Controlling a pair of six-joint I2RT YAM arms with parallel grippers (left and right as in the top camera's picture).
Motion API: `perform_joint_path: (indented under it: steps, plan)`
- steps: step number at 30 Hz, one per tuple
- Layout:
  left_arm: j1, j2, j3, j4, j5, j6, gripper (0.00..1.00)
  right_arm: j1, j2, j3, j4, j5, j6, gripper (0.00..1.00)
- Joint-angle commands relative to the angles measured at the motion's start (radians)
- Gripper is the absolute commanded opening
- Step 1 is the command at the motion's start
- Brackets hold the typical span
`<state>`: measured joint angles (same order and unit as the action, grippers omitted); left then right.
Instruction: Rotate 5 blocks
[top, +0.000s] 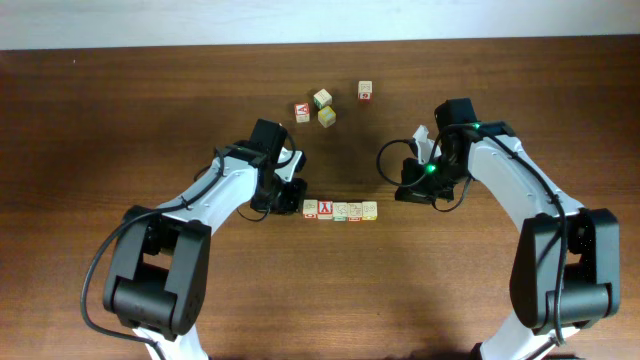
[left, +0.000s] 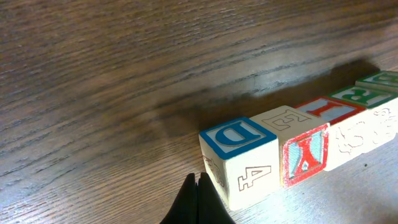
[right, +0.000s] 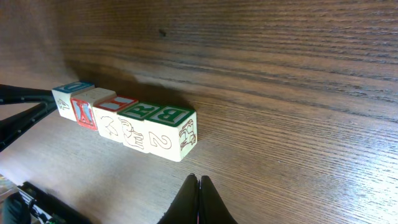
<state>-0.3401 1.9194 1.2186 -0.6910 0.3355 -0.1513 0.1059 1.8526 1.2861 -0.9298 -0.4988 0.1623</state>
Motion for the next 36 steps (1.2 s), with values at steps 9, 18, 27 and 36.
perform_joint_path:
  steps: [9, 18, 27, 36]
  plan:
    - [0.0, -0.001, -0.007, 0.003, 0.028, -0.109, 0.0, 0.007, 0.008, -0.008, 0.004, 0.006, 0.011, 0.04]
    - [0.0, -0.001, -0.007, 0.006, 0.029, -0.126, 0.0, 0.007, 0.008, -0.008, 0.003, 0.006, 0.011, 0.04]
    - [0.0, -0.001, -0.007, 0.01, 0.044, -0.126, 0.0, 0.007, 0.008, -0.008, 0.003, 0.006, 0.011, 0.04]
    - [0.0, -0.001, -0.007, 0.014, 0.043, -0.125, 0.0, 0.007, 0.008, -0.043, 0.023, 0.006, 0.011, 0.04]
